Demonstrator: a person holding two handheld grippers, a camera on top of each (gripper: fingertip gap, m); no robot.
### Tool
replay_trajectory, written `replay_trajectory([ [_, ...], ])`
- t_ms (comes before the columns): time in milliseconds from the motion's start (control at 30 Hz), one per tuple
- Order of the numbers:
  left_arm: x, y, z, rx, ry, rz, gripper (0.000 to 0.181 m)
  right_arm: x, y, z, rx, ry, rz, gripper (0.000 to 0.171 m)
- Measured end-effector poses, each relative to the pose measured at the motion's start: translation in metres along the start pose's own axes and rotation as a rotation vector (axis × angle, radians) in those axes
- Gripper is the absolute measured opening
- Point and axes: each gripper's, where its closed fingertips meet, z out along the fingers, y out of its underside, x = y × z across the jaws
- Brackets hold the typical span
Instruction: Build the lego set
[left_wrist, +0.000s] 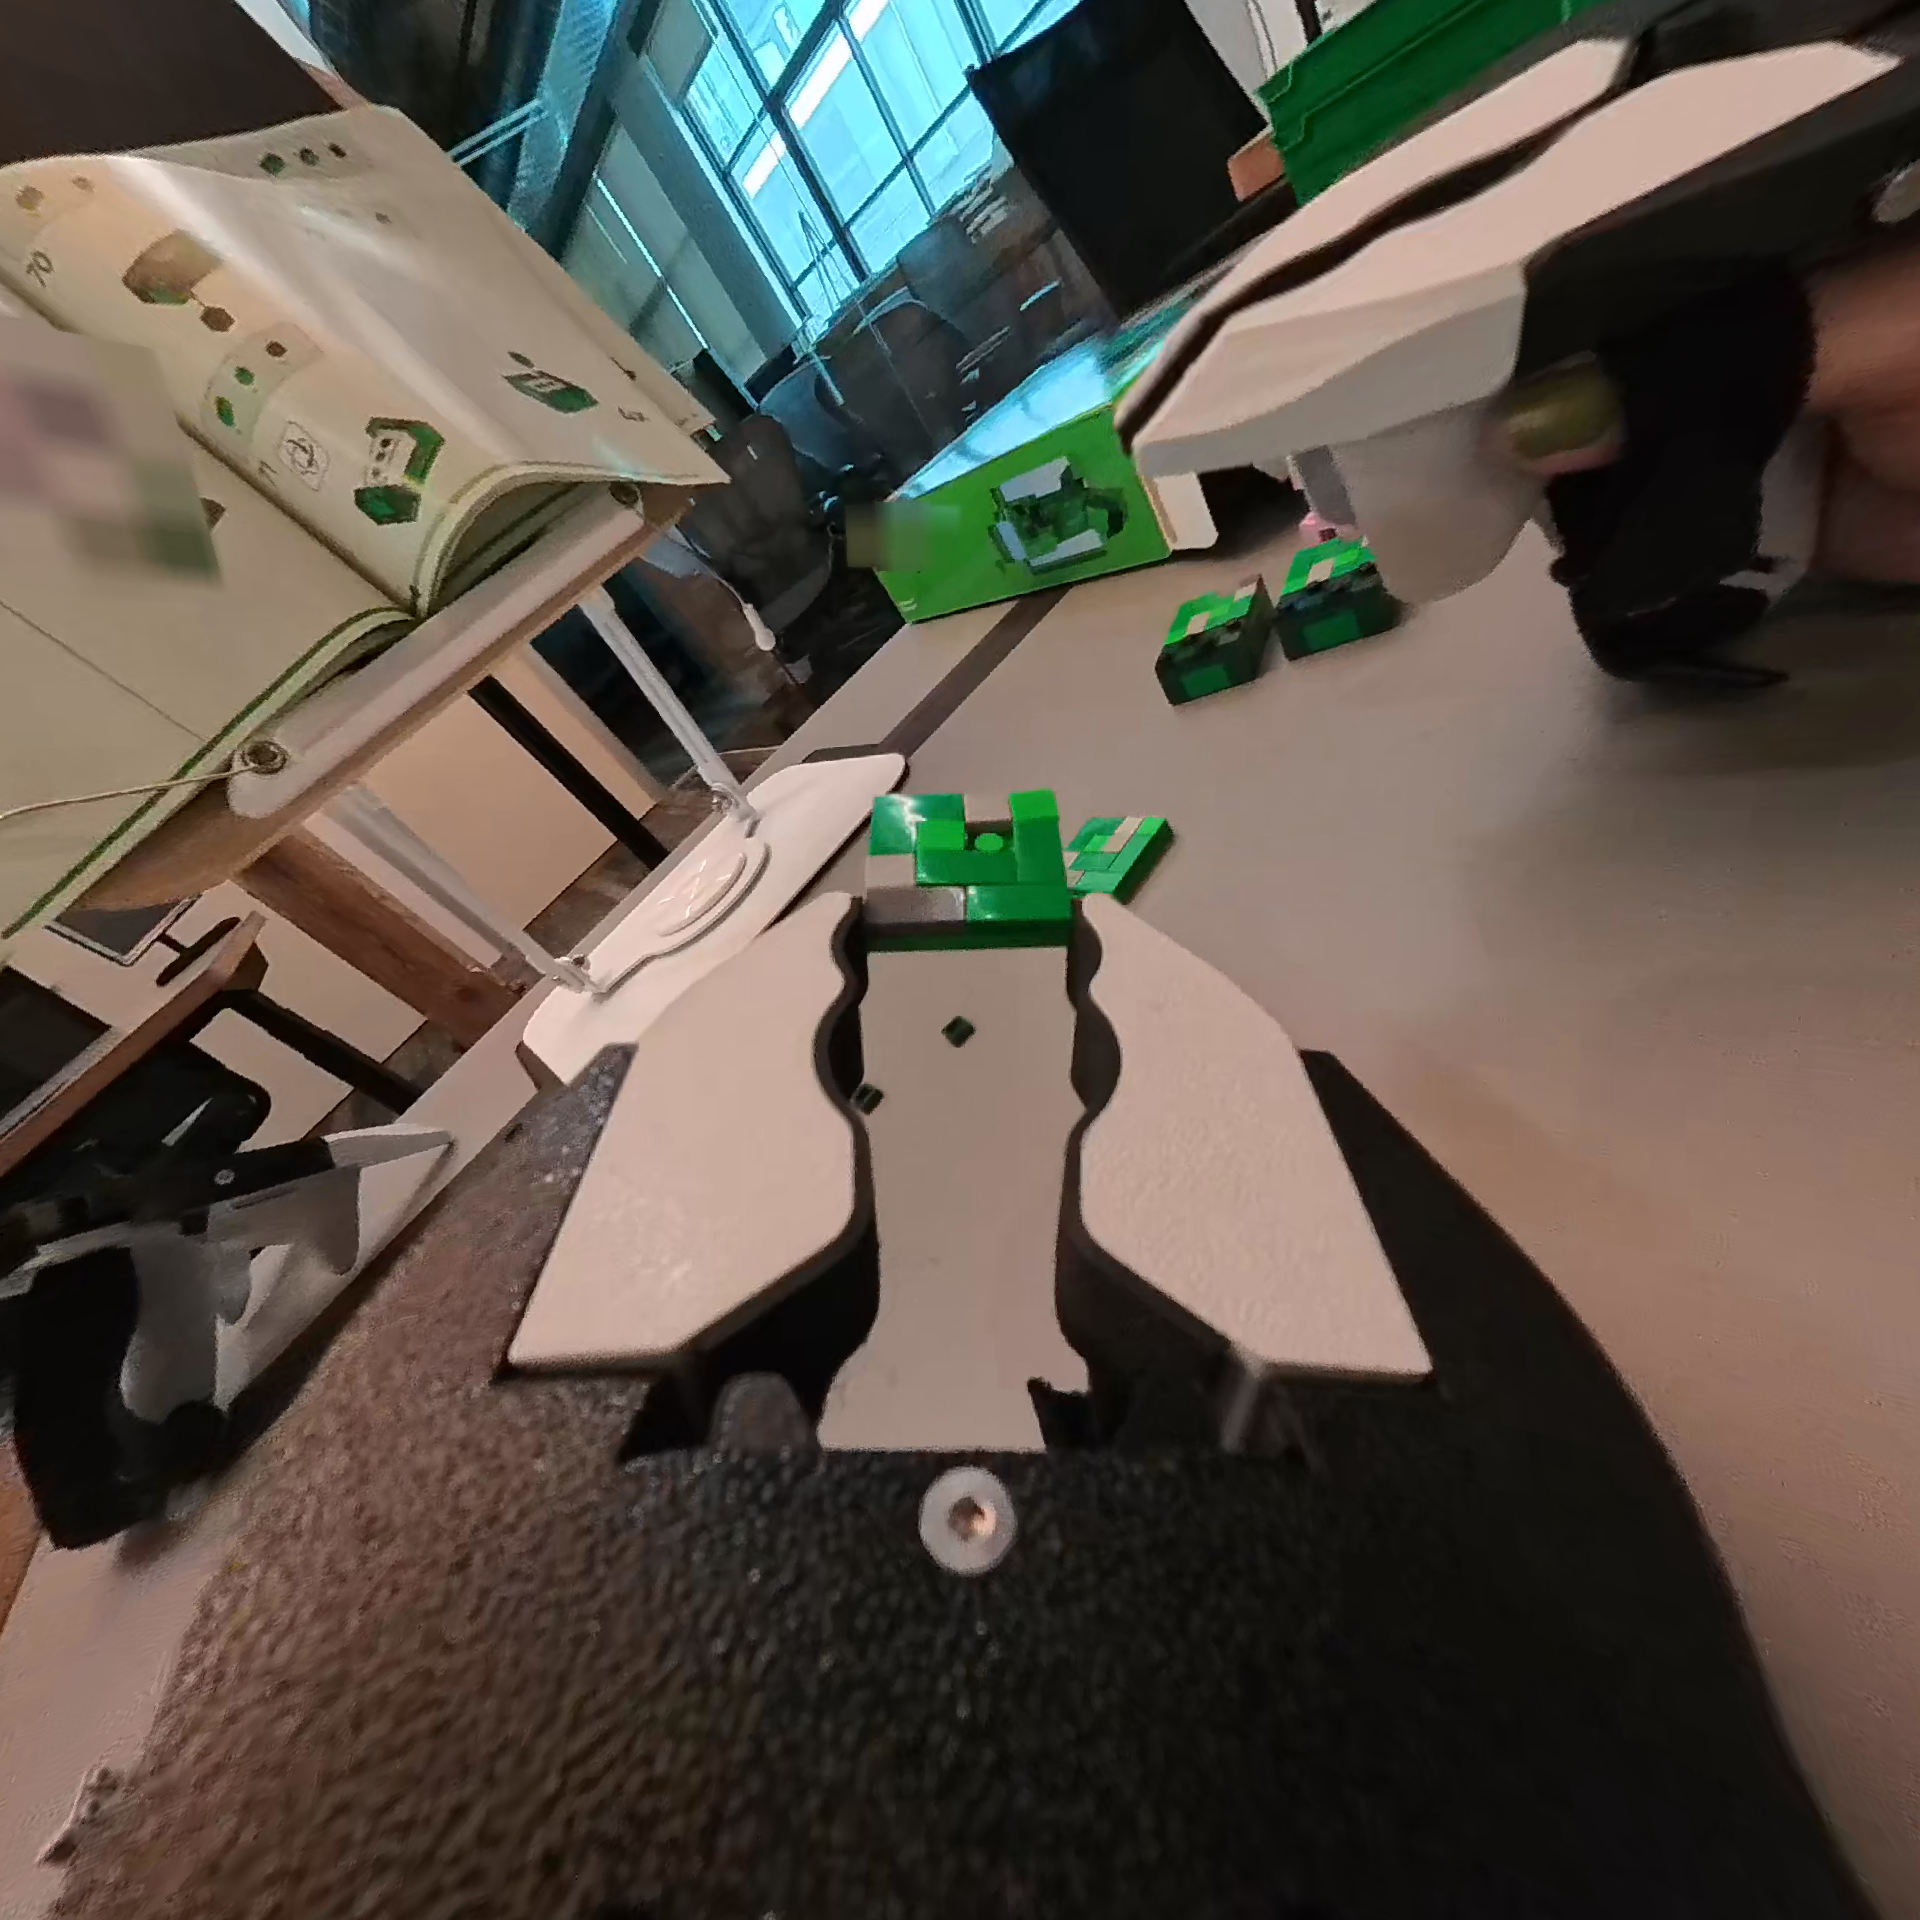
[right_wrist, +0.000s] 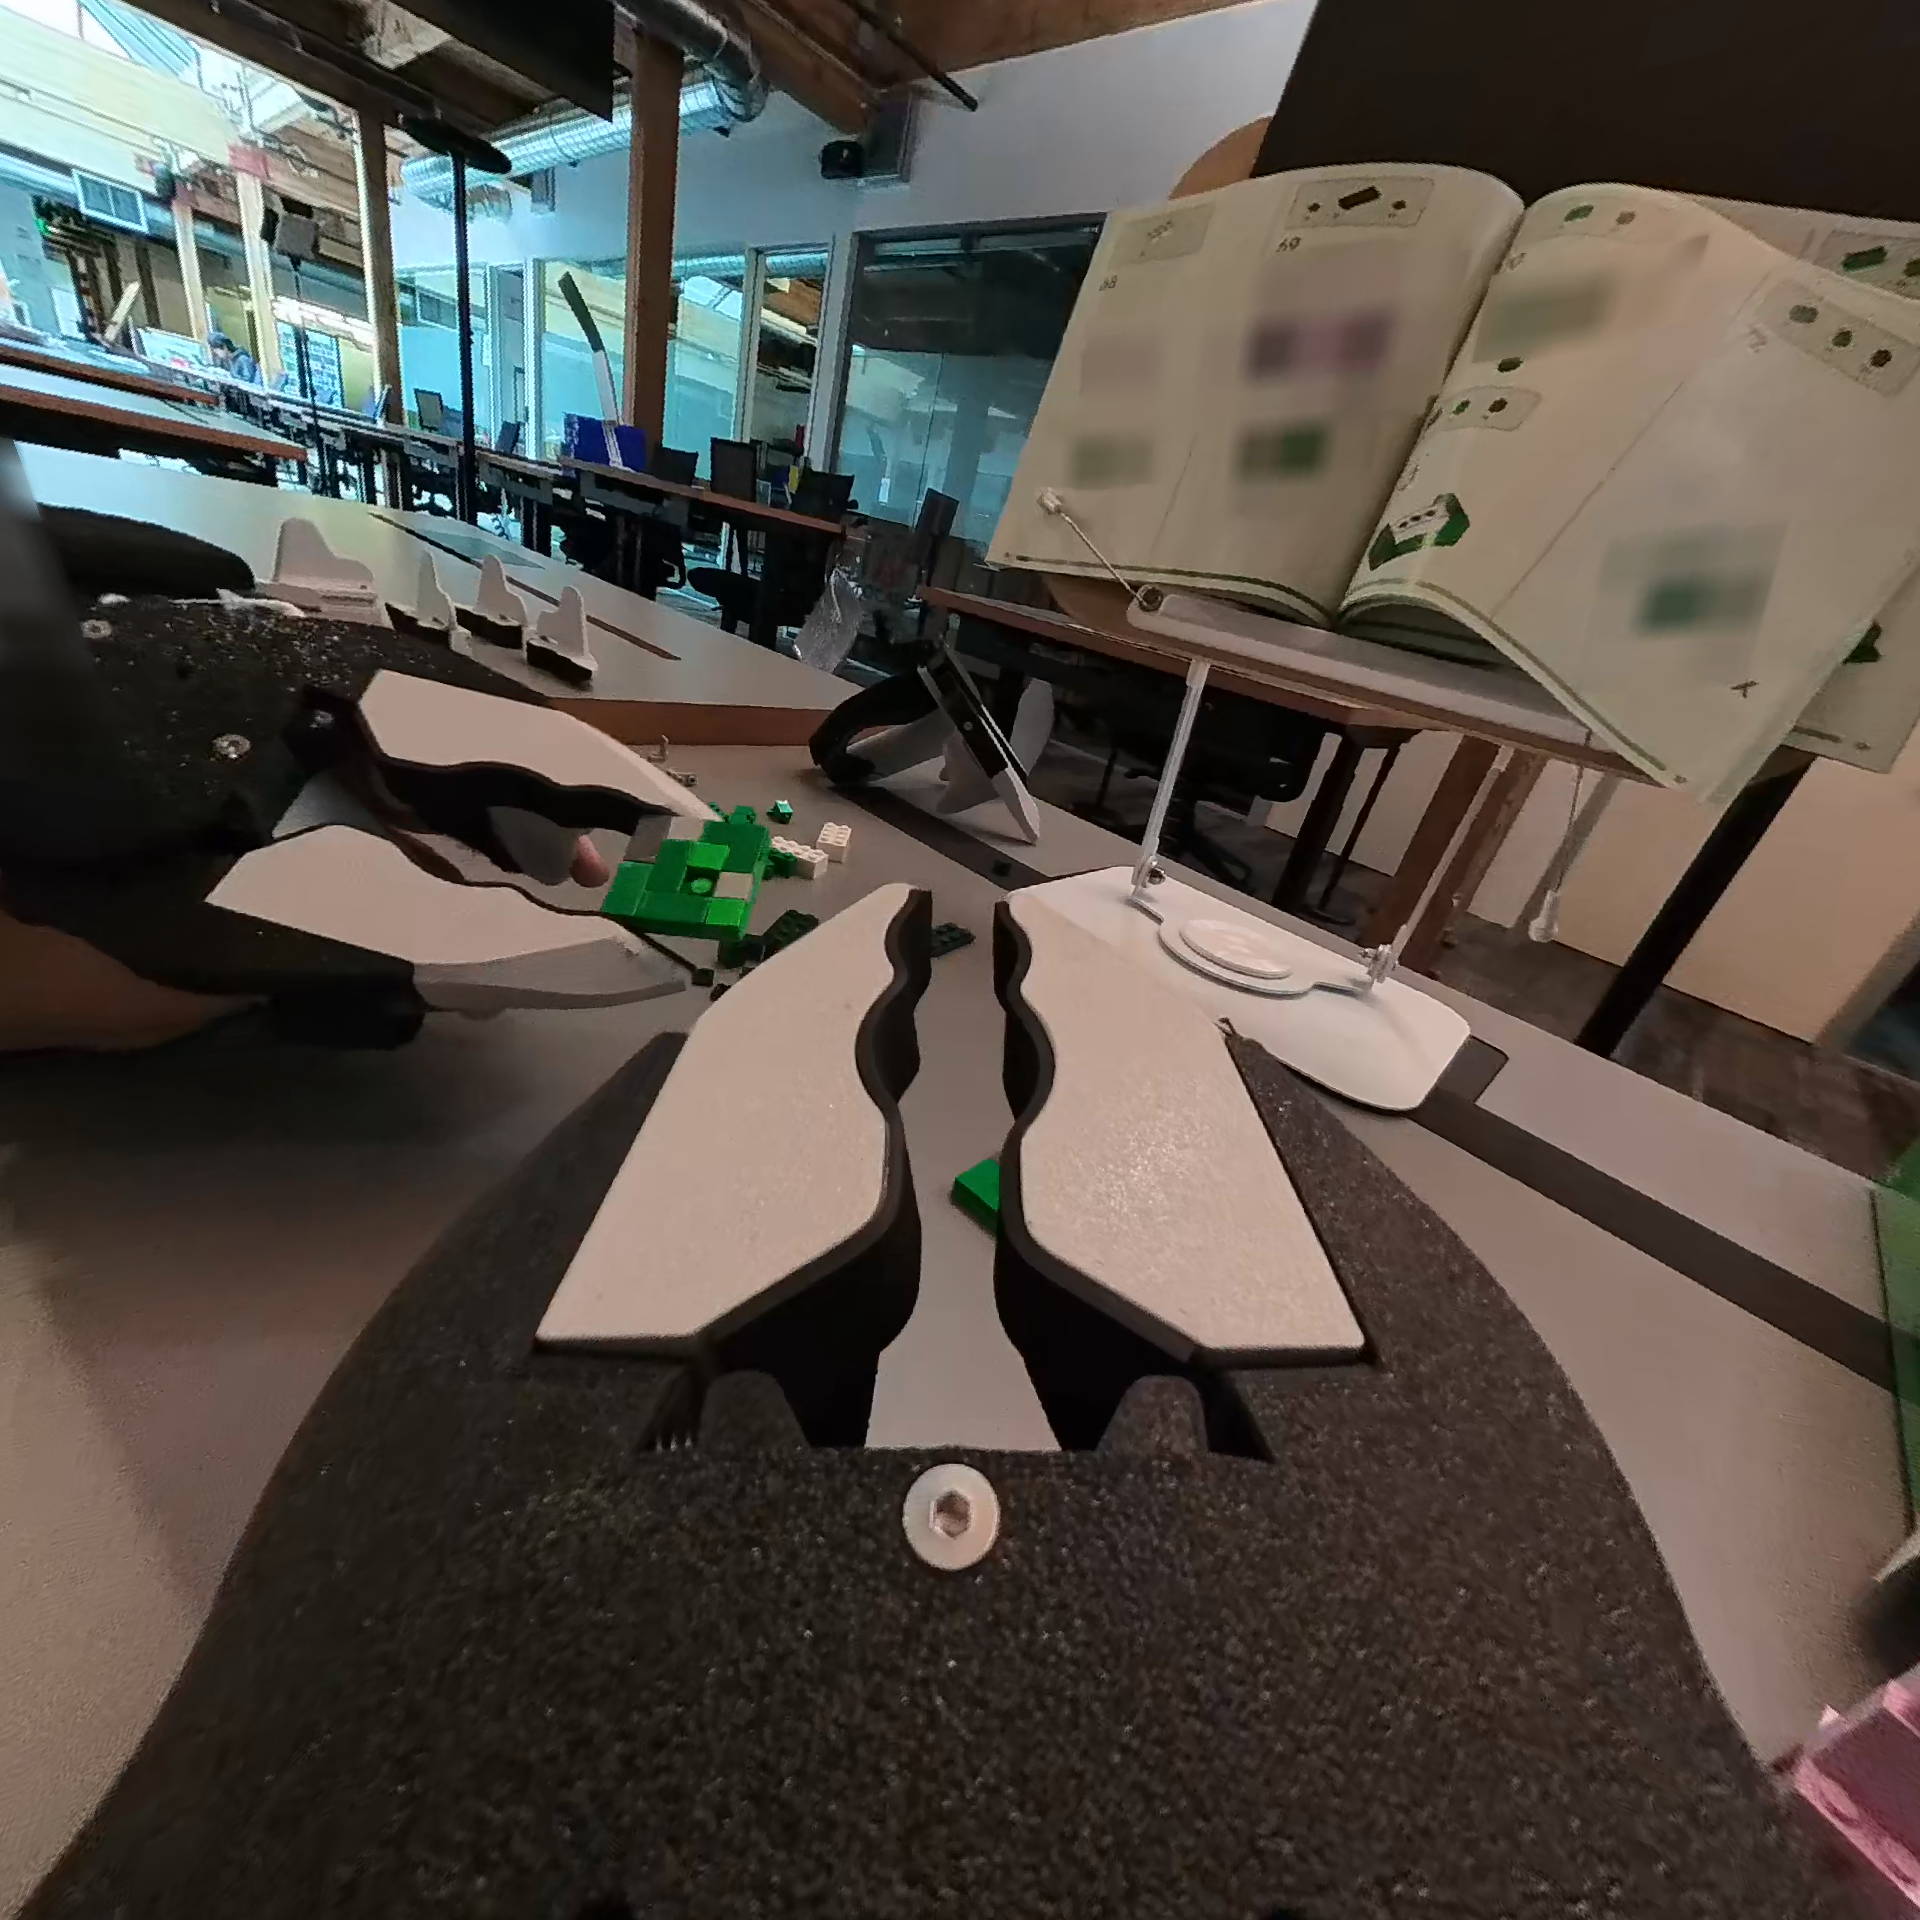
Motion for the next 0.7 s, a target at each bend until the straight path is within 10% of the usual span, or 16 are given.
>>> replay_trajectory([
  [700,-0.007,0.000,-0.009,-0.004,-0.047,-0.053,0.036,-0.020,-0.005,0.013,0.034,-0.118,0.039,0.010],
])
